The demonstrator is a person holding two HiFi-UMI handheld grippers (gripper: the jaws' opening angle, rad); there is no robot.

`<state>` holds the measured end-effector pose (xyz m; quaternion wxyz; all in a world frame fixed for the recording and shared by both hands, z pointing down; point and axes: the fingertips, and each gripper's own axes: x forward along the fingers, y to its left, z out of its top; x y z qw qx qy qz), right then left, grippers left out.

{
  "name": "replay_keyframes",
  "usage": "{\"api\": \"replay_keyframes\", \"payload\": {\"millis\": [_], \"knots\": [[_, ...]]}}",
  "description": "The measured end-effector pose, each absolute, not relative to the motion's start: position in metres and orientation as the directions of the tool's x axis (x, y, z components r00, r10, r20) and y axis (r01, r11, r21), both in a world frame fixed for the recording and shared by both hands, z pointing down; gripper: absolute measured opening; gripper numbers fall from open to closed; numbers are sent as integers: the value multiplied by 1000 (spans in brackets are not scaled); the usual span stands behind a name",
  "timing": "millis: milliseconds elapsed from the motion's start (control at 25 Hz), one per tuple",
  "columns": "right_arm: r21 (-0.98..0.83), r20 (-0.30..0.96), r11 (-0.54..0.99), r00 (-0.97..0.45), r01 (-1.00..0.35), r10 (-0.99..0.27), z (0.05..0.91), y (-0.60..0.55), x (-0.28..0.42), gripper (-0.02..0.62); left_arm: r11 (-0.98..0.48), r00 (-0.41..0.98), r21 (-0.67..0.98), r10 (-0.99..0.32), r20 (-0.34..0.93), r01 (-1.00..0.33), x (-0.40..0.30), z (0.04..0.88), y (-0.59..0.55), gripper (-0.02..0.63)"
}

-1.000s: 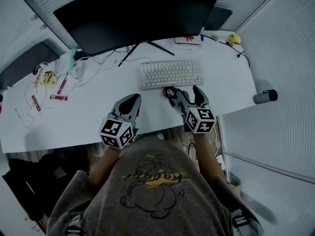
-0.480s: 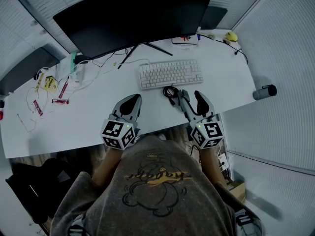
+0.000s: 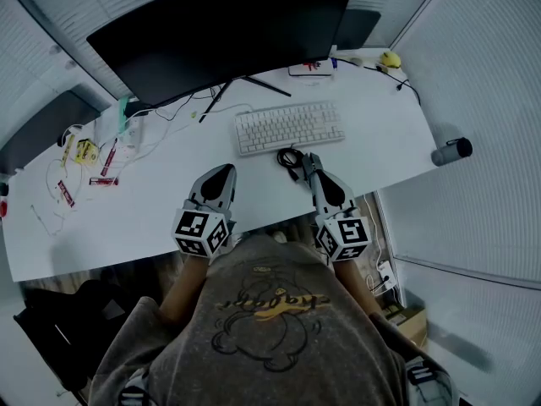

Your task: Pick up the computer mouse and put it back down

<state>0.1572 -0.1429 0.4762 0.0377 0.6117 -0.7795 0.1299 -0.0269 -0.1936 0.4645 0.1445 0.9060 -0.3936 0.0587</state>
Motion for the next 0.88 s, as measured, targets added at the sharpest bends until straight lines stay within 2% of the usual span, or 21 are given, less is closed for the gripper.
{"api": "replay_keyframes", "payload": {"millis": [400, 880], "knots": [[-167, 280, 150, -193, -974, -940, 511, -138, 166, 5, -642, 672, 198, -701, 239, -741, -37, 483, -183, 20], [-171, 259, 156, -197, -973, -945, 506, -137, 163, 3, -629, 663, 211, -707, 246, -749, -38, 485, -177, 20]]}}
